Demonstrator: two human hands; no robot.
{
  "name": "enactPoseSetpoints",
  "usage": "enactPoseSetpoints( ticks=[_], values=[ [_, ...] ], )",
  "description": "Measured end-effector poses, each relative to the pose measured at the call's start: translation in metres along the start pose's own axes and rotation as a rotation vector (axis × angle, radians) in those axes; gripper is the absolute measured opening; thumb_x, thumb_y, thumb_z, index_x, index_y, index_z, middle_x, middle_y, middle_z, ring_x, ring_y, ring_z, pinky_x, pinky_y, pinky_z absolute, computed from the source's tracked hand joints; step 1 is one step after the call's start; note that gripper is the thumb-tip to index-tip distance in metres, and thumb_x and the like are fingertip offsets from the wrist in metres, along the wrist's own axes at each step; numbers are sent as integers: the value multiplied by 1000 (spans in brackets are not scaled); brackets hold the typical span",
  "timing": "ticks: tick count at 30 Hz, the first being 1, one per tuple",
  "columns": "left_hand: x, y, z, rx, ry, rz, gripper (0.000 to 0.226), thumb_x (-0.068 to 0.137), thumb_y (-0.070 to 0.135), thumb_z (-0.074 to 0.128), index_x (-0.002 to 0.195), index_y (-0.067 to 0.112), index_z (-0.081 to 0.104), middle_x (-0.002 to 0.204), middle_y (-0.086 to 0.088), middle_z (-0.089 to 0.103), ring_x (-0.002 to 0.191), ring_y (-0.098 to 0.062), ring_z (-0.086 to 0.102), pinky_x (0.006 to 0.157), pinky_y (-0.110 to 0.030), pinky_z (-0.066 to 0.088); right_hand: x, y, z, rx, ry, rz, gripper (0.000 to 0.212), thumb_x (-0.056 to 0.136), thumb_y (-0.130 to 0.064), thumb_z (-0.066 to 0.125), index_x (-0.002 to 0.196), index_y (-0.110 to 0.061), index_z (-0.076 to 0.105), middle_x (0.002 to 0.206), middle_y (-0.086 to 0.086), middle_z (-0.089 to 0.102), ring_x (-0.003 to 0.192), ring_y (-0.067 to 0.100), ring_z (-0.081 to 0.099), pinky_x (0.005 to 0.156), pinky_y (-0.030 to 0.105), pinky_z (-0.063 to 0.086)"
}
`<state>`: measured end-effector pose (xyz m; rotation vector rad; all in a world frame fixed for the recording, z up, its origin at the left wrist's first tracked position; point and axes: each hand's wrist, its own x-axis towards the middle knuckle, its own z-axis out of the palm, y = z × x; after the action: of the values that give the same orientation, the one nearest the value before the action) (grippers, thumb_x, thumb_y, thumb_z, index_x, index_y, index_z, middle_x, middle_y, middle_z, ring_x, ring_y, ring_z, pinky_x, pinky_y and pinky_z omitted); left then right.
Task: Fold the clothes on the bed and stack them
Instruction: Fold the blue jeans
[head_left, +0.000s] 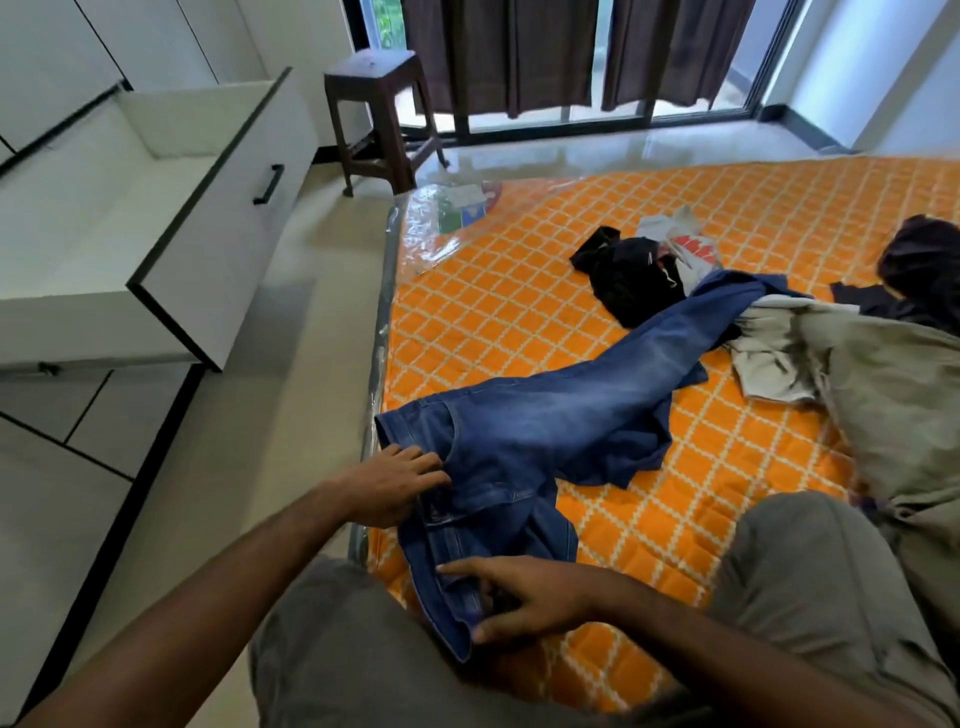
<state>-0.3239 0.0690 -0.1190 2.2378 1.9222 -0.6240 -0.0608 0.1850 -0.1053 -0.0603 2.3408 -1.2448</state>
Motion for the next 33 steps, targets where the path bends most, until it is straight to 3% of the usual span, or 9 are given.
enactPoseSetpoints(
  ticks=[4,7,9,12,15,18,24,30,33],
  values=[
    [11,0,-1,59,59,107,65,85,23,62,144,28,35,146,1,43,125,-22,45,99,-41,45,11,1,13,-167,36,71,53,102,-53,47,151,-47,29,120,7,51,107,24,55,91,34,43],
    [17,2,-2,111,59,153,52,88,22,62,137,27,43,142,0,49,124,-24,50,96,-40,46,20,2,21,-284,74,184,50,99,-60,44,146,-42,38,127,10,57,114,30,58,93,45,48],
    [19,3,-1,133,48,163,46,90,20,62,132,26,46,138,-1,51,119,-24,54,91,-40,47,28,-2,24,-372,151,232,49,96,-62,46,137,-35,44,121,10,63,108,31,62,82,44,50],
    [22,4,-1,116,38,151,48,88,14,64,132,24,48,136,-1,52,113,-23,55,86,-38,48,42,-9,41,-429,301,300,65,87,-70,53,130,-23,38,107,10,67,91,33,66,67,39,44],
    [27,4,-8,106,43,155,47,89,7,62,132,21,50,135,-2,51,111,-24,54,84,-38,47,49,-14,56,-468,331,384,81,84,-54,64,141,-12,26,113,13,65,94,35,66,67,38,41],
    [28,-1,-20,148,40,196,43,90,5,61,130,20,54,129,-1,55,109,-23,56,83,-36,43,46,-12,58,-419,357,392,65,86,-34,66,135,-11,30,116,15,63,97,36,65,67,38,41],
    [13,-17,-25,184,141,254,30,80,3,69,106,17,63,100,-1,62,88,-21,60,80,-38,49,27,-10,37,-140,352,283,32,85,-30,61,105,-21,36,95,4,59,80,26,60,62,40,47],
    [-13,-15,-8,117,164,234,18,83,11,67,98,21,64,92,3,61,83,-15,54,74,-32,48,30,-10,38,-101,224,163,29,90,-28,62,103,-27,36,104,3,56,86,19,54,68,36,43],
    [-19,-6,10,40,154,194,21,81,9,67,97,21,65,92,4,62,84,-16,55,72,-33,49,33,-9,45,-59,171,154,32,91,-28,64,118,-19,48,117,6,61,101,22,60,81,36,50]
  ],
)
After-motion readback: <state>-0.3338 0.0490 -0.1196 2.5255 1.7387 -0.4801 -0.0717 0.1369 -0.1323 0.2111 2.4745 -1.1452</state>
